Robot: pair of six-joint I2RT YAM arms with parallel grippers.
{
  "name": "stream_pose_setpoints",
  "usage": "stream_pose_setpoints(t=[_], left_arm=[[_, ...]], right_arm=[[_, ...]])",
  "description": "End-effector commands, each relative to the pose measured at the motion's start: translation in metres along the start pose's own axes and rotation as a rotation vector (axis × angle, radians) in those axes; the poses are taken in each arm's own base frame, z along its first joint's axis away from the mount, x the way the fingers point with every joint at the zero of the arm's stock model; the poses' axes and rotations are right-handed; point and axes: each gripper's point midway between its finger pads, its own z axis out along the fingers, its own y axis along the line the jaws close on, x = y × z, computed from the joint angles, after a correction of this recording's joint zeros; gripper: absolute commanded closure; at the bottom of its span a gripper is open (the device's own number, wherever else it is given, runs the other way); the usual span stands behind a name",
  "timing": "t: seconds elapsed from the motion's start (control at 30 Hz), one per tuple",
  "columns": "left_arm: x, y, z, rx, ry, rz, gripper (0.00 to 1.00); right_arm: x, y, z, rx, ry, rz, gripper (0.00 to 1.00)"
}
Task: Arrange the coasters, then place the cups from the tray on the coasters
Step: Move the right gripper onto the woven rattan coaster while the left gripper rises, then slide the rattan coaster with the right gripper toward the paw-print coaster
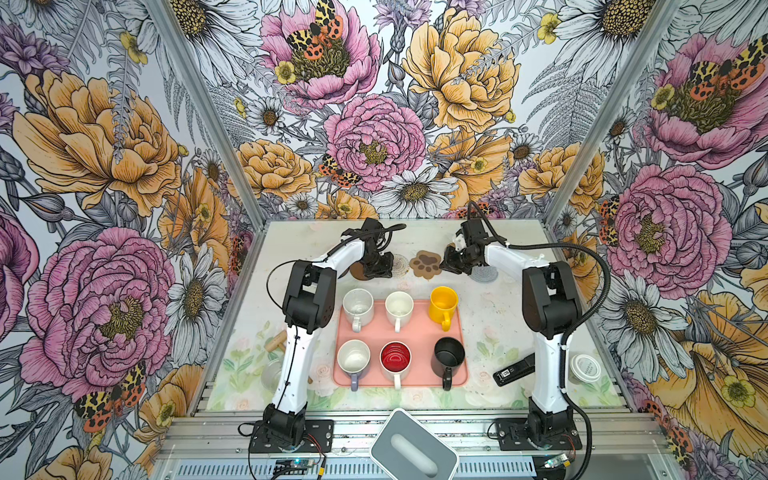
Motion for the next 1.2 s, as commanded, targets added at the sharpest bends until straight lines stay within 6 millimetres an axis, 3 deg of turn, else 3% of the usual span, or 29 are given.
stream_pose_setpoints(t=[0.0,0.37,0.63,0.87,1.17], left_arm=[[-0.021,-0.018,-0.043,0.016,-0.105,0.026,1.0],[-0.051,-0.044,-0.103,0.097,-0.236,0.024,1.0],[-0.046,-0.051,-0.133,0.073,-0.291,0.034,1.0],[-0.045,-0.052,-0.146,0.062,-0.318,0.035,1.0],[-0.04,-0.043,-0.147,0.037,-0.318,0.023,1.0]], right_arm=[[-0.018,0.008,-0.024,-0.018,-0.061,-0.023,0.85],[-0.075,-0.022,-0.021,0.077,-0.164,0.018,0.96],[-0.1,-0.046,0.0,0.135,-0.172,0.051,1.0],[-0.097,-0.065,0.019,0.174,-0.135,0.067,1.0],[-0.064,-0.091,0.032,0.22,-0.027,0.092,1.0]])
